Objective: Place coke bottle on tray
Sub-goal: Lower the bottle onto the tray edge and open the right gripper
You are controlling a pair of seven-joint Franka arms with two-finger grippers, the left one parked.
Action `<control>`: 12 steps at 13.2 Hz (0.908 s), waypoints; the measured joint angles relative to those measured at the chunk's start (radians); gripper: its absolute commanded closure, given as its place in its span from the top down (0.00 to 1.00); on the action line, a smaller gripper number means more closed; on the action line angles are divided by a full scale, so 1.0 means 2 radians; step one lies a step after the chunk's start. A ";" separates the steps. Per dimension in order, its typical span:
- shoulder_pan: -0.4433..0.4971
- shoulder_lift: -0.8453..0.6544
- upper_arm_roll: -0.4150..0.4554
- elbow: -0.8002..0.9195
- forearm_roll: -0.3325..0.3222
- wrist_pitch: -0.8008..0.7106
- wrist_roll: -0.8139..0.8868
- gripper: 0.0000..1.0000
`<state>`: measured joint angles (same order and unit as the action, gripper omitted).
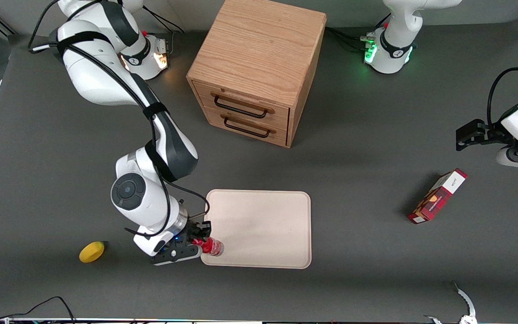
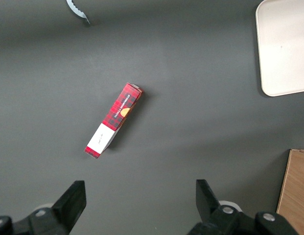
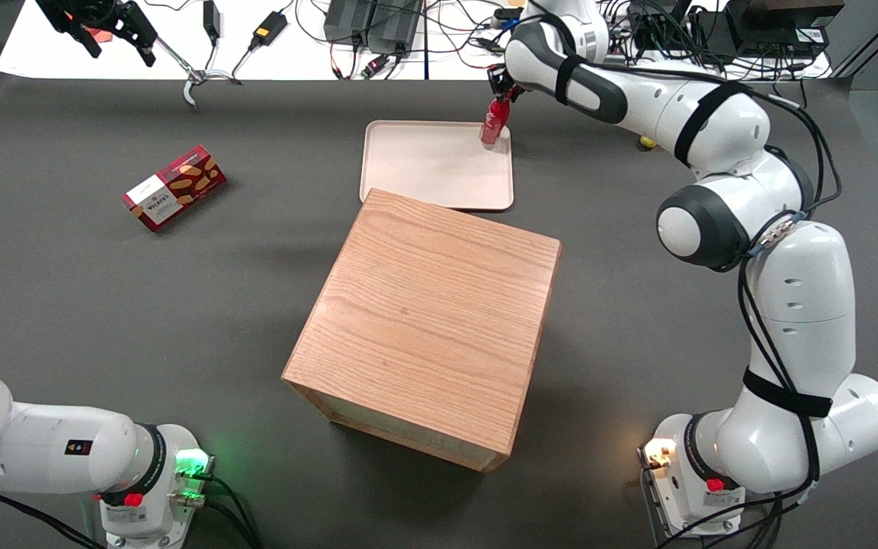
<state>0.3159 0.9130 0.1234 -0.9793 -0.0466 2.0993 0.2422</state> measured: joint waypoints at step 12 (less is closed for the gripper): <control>0.000 0.006 -0.001 0.003 0.000 0.003 0.011 0.98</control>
<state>0.3161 0.9250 0.1209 -0.9724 -0.0466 2.1045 0.2637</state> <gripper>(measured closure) 0.013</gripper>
